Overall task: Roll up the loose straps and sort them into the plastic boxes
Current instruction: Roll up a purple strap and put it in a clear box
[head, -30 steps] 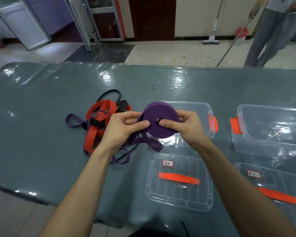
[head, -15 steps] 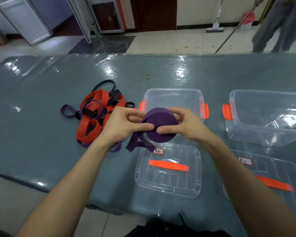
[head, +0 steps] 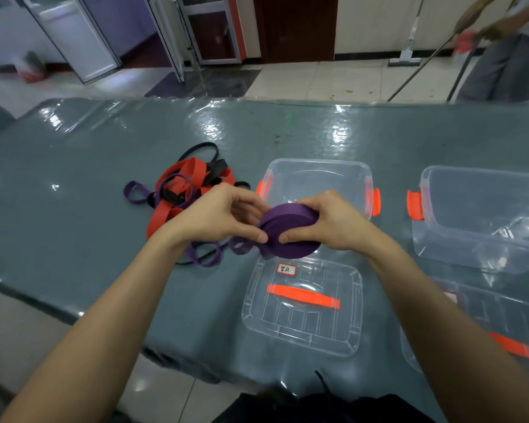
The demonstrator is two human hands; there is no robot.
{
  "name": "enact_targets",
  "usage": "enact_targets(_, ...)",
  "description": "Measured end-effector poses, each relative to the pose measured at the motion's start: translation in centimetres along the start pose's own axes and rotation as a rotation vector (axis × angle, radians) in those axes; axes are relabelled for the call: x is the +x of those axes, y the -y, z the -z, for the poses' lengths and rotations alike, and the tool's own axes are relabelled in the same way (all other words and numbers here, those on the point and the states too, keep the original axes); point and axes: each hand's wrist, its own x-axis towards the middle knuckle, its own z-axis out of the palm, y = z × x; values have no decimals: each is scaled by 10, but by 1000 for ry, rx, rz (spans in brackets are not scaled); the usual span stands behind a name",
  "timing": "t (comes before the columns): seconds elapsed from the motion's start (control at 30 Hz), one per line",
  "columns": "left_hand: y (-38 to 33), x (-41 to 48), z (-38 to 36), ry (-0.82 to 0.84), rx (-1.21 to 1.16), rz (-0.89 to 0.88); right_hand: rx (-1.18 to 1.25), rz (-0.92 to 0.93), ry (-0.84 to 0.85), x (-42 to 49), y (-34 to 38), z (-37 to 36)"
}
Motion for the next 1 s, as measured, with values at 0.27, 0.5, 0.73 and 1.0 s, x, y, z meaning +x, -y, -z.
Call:
enact_targets(0.27,77,2,-30,10,-11,130,180,-147,-66,-14,-25,11)
enact_targets(0.5,103,7,-54,-40,-206,145,388,-189,-143,-34,-46,25)
enact_targets(0.73,112,-6,-29,46,-322,218,555,-260,-244,-59,-69,27)
enact_targets(1.0,116,-9,-15,103,-343,226,602,-290,-277,-73,-73,28)
